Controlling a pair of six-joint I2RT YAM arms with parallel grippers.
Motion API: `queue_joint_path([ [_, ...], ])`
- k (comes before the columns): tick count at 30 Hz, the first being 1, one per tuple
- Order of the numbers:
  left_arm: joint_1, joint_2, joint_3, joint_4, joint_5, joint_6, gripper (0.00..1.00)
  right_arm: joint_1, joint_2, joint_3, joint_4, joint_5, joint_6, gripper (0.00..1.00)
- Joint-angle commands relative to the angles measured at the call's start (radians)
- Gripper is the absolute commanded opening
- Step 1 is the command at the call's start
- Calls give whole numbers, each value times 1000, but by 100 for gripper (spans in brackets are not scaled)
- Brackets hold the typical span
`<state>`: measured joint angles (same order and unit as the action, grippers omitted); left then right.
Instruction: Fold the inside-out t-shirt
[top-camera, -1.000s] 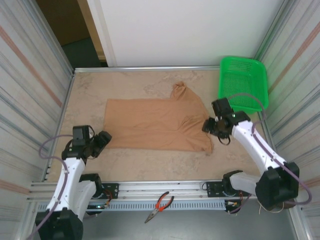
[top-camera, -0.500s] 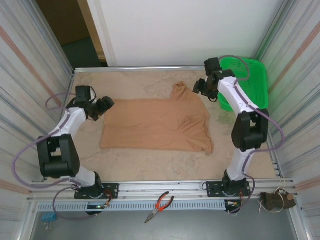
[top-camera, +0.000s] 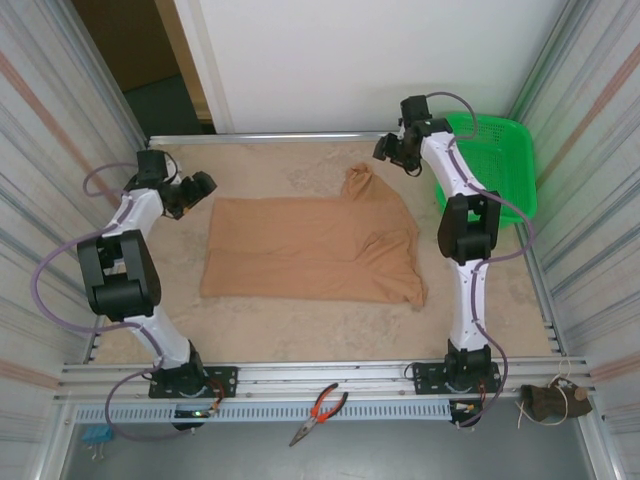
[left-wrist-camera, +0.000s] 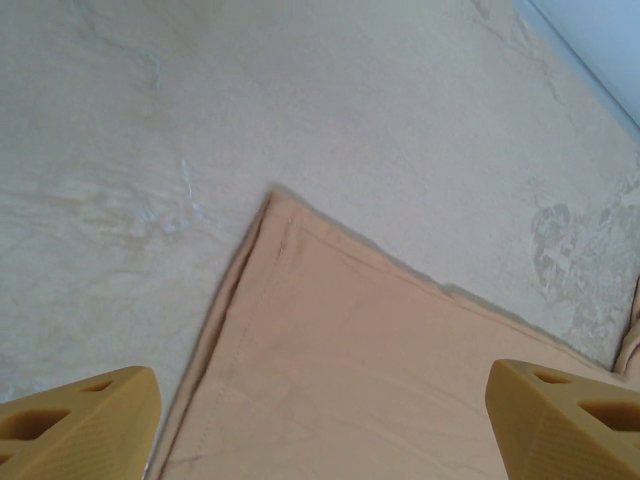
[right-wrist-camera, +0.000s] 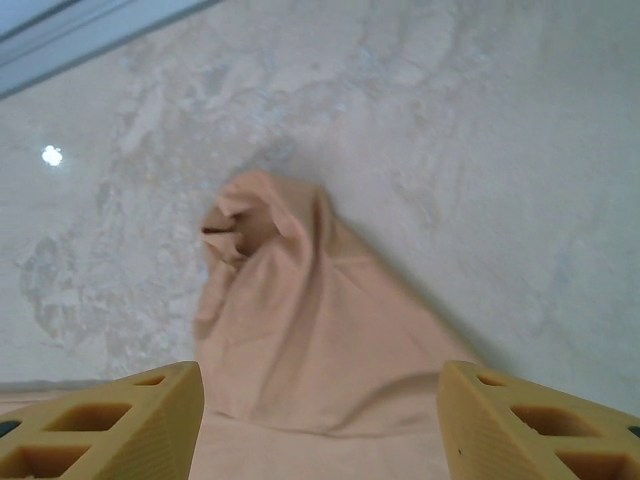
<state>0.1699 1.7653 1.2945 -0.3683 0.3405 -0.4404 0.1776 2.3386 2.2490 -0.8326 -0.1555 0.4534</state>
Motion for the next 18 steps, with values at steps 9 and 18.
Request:
queue_joint_path([
  [9, -14, 162, 147, -11, 74, 9, 87, 32, 244, 243, 41, -77, -63, 65],
  [18, -16, 215, 192, -23, 76, 15, 88, 44, 398, 363, 91, -129, 26, 52],
])
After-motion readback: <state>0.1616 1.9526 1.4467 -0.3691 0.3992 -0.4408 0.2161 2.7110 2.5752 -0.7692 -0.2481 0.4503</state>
